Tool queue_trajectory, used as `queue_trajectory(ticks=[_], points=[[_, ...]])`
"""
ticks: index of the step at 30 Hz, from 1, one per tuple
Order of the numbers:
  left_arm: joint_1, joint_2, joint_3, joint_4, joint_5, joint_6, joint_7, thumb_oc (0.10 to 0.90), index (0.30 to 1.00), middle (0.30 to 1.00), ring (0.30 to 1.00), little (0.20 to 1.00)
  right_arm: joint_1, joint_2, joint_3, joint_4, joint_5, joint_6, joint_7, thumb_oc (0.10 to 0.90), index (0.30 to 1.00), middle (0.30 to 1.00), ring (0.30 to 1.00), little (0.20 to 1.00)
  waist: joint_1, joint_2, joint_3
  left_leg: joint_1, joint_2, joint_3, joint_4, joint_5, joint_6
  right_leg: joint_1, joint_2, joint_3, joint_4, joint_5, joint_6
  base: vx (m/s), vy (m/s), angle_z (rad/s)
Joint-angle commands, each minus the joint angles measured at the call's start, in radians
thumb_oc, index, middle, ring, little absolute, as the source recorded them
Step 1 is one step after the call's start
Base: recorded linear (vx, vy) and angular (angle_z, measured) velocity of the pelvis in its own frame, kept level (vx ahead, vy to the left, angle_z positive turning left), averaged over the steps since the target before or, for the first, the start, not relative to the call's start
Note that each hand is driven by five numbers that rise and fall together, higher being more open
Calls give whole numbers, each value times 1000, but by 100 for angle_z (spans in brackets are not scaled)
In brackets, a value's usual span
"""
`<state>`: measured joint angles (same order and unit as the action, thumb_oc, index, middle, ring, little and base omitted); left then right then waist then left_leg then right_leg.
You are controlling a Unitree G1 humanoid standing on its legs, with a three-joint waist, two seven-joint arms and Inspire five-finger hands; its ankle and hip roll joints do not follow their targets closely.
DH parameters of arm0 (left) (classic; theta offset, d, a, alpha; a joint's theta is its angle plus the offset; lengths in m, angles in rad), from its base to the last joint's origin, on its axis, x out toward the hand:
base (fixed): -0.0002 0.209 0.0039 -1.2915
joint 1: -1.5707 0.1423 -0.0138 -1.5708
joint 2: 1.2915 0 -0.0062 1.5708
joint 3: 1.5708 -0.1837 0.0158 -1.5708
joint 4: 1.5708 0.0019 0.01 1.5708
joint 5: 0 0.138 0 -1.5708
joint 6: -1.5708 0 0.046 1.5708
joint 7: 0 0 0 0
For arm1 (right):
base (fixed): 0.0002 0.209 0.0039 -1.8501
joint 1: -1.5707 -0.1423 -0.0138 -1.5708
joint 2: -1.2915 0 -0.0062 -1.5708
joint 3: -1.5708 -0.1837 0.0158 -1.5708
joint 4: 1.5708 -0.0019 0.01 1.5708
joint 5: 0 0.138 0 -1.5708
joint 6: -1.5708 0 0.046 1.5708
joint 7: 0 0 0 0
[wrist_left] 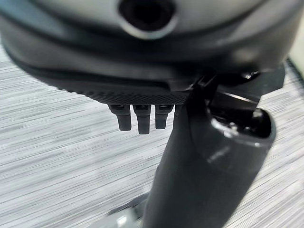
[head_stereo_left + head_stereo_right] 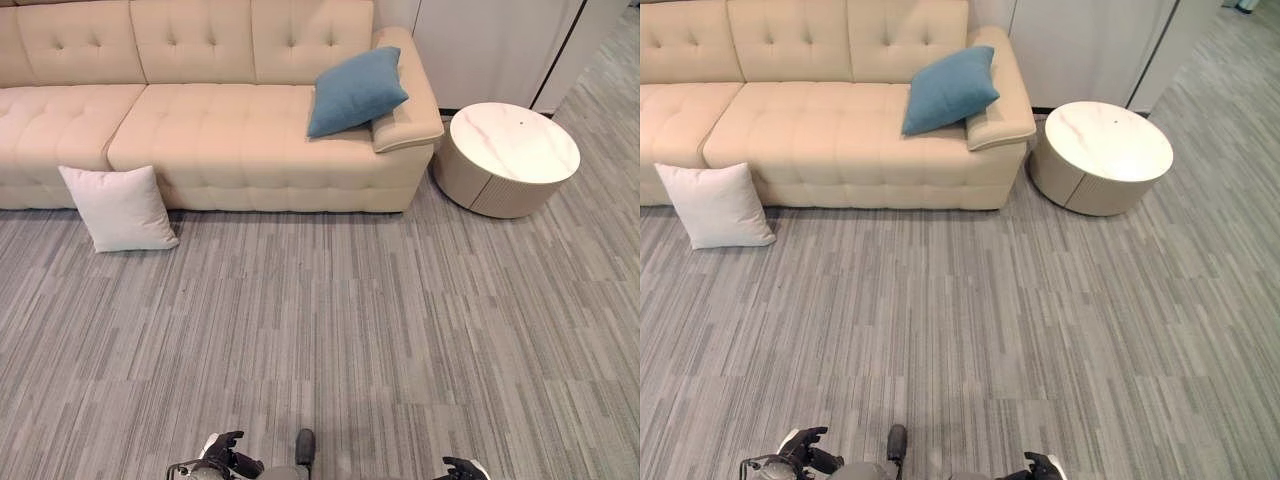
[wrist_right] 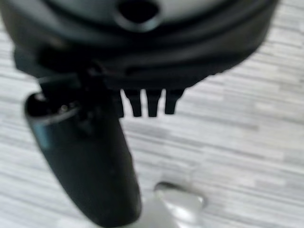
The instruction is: Pick up all the scattered cushions and arrange them neatly on the sofa.
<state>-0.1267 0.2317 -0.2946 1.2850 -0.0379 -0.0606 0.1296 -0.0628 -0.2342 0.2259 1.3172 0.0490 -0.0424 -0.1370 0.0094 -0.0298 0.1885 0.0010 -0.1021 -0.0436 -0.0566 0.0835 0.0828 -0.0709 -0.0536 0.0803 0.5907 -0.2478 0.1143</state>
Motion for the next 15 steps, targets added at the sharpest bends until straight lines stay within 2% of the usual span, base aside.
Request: queue_trajectory(ticks=[1,3,4,5,6,7,9,10,11,12,13,15], points=[[4,-4,13,-24,1,-16,16,800,900,900,900,900,-3,-53,30,-64,-18,-7,-23,800,900,900,900,900,5,9,-1,-69,5,-48,160,-159,21,-12,7,3,-51,308,-9,217,71,4],[4,-3,11,-27,1,-18,16,800,900,900,900,900,-2,-54,32,-69,-21,-10,-24,800,900,900,900,900,0,17,0,-43,8,-60,153,-170,24,-45,3,-20,-56,284,-24,250,-4,7],[3,-6,8,-21,3,-19,13,800,900,900,900,900,-10,-57,36,-70,-19,-12,-22,800,900,900,900,900,-17,19,-2,25,8,-84,128,-204,22,-97,34,-56,-190,215,-43,318,-48,6],[3,-6,8,-21,3,-20,13,800,900,900,900,900,-10,-57,36,-70,-19,-12,-22,800,900,900,900,900,-19,21,3,33,9,-87,126,-206,22,-89,34,-58,-191,212,-43,418,-83,-5],[3,-8,8,-18,6,-19,11,800,900,900,900,900,-11,-58,38,-70,-19,-8,-20,800,900,900,900,900,-26,16,5,53,6,-97,120,-217,18,-103,42,-69,-264,213,-42,332,-124,-11],[5,-11,13,-5,11,-20,7,800,900,900,900,900,-11,-60,42,-66,-22,-2,-18,800,900,900,900,900,-39,5,1,98,3,-120,100,-237,7,-137,61,-67,-395,241,-34,335,-122,-7],[6,-15,13,-1,17,-19,3,800,900,900,900,900,-11,-61,43,-64,-24,-1,-15,800,900,900,900,900,-45,6,4,124,11,-130,94,-247,0,-135,67,-71,-425,254,-33,340,-157,3],[9,-19,8,5,33,-22,2,800,900,900,900,900,-3,-60,44,-55,-29,0,-15,800,900,900,900,900,-47,0,-4,134,11,-131,114,-271,-7,-93,61,-65,-468,252,-43,316,-168,17],[9,-19,8,5,33,-22,2,800,900,900,900,900,-2,-60,44,-55,-29,0,-15,800,900,900,900,900,-47,0,-3,135,11,-131,114,-272,-7,-92,61,-65,-468,252,-43,435,-247,42],[12,-25,1,12,41,-18,-2,800,900,900,900,900,4,-54,43,-50,-25,-2,-13,800,900,900,900,900,-51,8,-21,140,41,-125,139,-247,-36,-63,80,-57,-470,241,-68,244,-141,35],[12,-25,1,12,41,-18,-2,800,900,900,900,900,4,-54,43,-50,-25,-2,-13,800,900,900,900,900,-52,9,-21,140,42,-125,139,-247,-36,-62,80,-58,-470,241,-68,305,-185,25],[11,-26,-3,12,37,-19,-5,800,900,900,900,900,3,-54,44,-44,-18,-7,-11,800,900,900,900,900,-52,13,-21,113,52,-123,214,-203,-68,-29,86,-65,-494,233,-83,167,-171,16]])
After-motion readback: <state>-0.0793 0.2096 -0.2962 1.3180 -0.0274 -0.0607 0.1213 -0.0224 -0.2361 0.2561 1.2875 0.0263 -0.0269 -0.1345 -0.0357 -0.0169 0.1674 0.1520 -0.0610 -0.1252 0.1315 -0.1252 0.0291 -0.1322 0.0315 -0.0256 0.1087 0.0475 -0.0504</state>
